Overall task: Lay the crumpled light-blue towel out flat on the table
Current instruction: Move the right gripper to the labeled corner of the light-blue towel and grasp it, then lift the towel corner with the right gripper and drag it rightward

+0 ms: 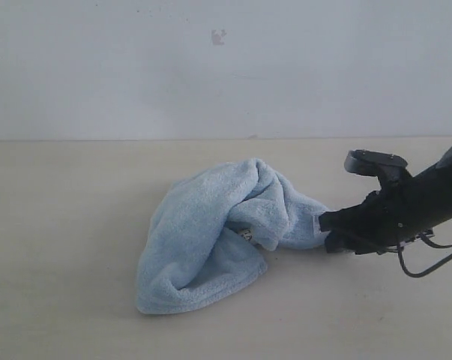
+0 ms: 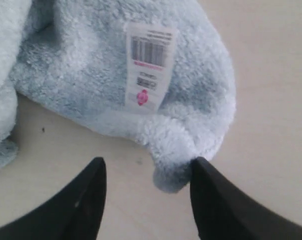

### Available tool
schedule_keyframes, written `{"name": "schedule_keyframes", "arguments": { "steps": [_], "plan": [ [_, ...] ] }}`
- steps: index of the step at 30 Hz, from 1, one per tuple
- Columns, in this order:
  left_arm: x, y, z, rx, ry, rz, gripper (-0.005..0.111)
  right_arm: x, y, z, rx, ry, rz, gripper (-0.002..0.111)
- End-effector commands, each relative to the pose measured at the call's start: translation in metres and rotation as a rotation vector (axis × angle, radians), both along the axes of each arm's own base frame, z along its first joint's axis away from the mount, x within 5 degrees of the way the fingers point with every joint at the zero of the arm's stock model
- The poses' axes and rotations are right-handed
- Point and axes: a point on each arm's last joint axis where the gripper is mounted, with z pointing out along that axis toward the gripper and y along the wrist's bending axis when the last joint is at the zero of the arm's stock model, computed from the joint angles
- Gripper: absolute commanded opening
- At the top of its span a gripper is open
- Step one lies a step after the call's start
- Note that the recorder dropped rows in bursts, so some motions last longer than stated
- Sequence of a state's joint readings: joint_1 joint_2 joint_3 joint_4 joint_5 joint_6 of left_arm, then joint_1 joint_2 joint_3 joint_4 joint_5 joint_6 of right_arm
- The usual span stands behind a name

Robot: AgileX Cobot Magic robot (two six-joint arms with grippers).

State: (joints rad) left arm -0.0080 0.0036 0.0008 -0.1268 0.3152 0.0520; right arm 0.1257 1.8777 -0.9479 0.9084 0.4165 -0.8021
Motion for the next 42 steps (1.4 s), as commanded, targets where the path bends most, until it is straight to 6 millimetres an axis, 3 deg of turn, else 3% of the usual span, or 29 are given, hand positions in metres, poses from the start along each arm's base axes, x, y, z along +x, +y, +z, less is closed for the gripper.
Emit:
{"name": "schedule_keyframes", "arguments": {
  "steps": [1,2,3,4,6,14,17,26,36,39,42],
  "plan": [
    [0.000,0.000,0.001,-0.003,-0.013,-0.003,0.004,0.003,0.007,0.001,-0.009,-0.022,0.010,0.049],
    [0.000,0.000,0.001,-0.003,-0.013,-0.003,0.004,0.003,0.007,0.001,-0.003,-0.017,-0.002,0.047],
    [0.000,0.000,0.001,-0.003,-0.013,-0.003,0.004,0.003,0.007,0.001,0.003,-0.011,-0.021,0.036],
    [0.000,0.000,0.001,-0.003,-0.013,-0.003,0.004,0.003,0.007,0.001,0.010,-0.005,-0.042,0.017],
    [0.000,0.000,0.001,-0.003,-0.013,-0.003,0.004,0.003,0.007,0.001,0.010,-0.005,-0.042,0.000],
    [0.000,0.000,0.001,-0.003,-0.013,-0.003,0.004,0.002,0.007,0.003,-0.003,-0.012,-0.016,0.000],
    [0.000,0.000,0.001,-0.003,-0.013,-0.003,0.004,0.001,0.007,0.014,-0.003,-0.045,-0.008,0.000],
    [0.000,0.000,0.001,-0.003,-0.013,-0.003,0.004,-0.019,0.009,0.092,0.056,-0.228,0.039,0.000],
    [0.000,0.000,0.001,-0.003,-0.013,-0.003,0.004,-0.082,-0.006,0.214,0.053,-0.666,0.028,0.000],
    [0.000,0.000,0.002,-0.004,-0.020,-0.002,0.004,-0.099,-0.016,0.234,-0.071,-0.790,0.043,0.000],
    [0.001,-0.001,0.006,-0.045,-0.062,0.002,0.004,-0.104,-0.021,0.238,-0.114,-0.793,0.006,0.000]
  ]
}}
